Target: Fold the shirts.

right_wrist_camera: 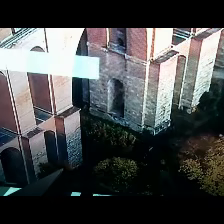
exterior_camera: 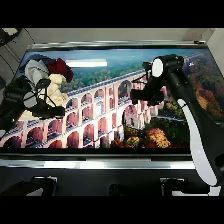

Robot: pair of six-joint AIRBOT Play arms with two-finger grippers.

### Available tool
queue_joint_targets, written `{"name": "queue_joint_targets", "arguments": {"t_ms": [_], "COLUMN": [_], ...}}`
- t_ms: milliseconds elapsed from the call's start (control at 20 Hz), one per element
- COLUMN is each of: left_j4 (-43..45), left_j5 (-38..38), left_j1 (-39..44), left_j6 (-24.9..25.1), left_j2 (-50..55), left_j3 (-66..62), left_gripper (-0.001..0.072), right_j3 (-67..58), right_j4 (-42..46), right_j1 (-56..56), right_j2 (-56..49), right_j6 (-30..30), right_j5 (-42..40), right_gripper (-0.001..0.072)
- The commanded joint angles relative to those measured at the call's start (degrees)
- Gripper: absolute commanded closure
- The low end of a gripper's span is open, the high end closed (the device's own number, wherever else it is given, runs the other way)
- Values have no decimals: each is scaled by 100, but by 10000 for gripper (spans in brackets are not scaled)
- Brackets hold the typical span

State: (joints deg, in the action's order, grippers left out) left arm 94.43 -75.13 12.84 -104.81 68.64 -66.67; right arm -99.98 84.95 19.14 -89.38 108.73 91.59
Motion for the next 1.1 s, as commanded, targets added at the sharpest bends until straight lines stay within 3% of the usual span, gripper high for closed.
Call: {"name": "queue_joint_targets", "arguments": {"t_ms": [0, 700, 850, 1050], "left_j4": [0, 0, -2, -2], "left_j5": [2, 2, 50, 70], "left_j1": [-2, -2, -2, 2], "left_j6": [0, 0, 0, 0], "left_j2": [-2, -2, 33, 90], "left_j3": [2, 2, 15, 15], "left_gripper": [183, 182, 183, 183], "right_j3": [2, 2, 2, 2], "right_j4": [-2, 0, 98, 866], "right_j1": [-2, -2, -2, -2], "right_j2": [0, 0, 0, -2], "right_j6": [0, -2, -4, -1038], "right_j5": [2, 0, -396, -866], "right_gripper": [6, 6, 25, 34]}}
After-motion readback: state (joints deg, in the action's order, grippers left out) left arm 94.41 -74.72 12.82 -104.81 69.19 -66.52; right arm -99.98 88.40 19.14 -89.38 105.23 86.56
